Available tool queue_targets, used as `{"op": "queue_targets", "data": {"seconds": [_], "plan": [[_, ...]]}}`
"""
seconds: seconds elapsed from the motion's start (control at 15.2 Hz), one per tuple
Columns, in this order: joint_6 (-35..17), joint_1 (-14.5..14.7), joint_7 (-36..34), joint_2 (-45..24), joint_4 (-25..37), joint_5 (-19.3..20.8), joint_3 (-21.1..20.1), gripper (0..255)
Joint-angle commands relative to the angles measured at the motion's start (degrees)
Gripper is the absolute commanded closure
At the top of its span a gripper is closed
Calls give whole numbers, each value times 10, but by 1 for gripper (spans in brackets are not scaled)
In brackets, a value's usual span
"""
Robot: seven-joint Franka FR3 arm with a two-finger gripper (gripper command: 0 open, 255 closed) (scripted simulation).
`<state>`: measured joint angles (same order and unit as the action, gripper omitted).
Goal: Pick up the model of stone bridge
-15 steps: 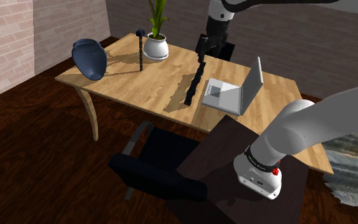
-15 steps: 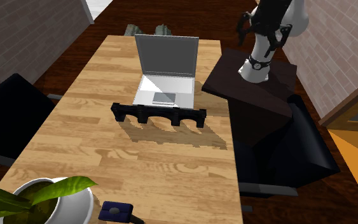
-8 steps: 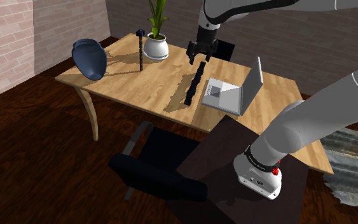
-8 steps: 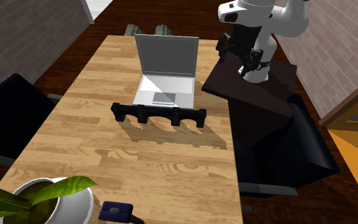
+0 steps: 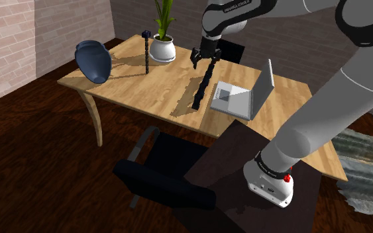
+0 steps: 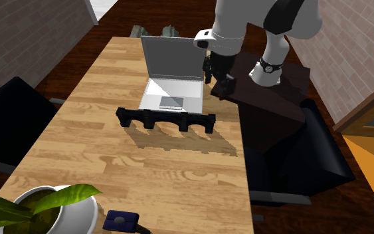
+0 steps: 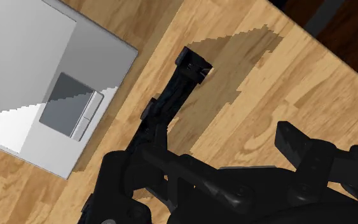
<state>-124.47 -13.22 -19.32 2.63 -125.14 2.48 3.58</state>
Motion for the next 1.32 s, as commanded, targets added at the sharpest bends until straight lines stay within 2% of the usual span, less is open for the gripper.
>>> {"op": "queue_targets", "data": {"seconds": [0.0, 0.59, 1.25], "plan": [[-22, -8, -16, -32, 13, -3, 8, 0], [-95, -46, -72, -190, 107, -39, 42, 0], [-141, -96, -116, -344, 220, -95, 64, 0]]}}
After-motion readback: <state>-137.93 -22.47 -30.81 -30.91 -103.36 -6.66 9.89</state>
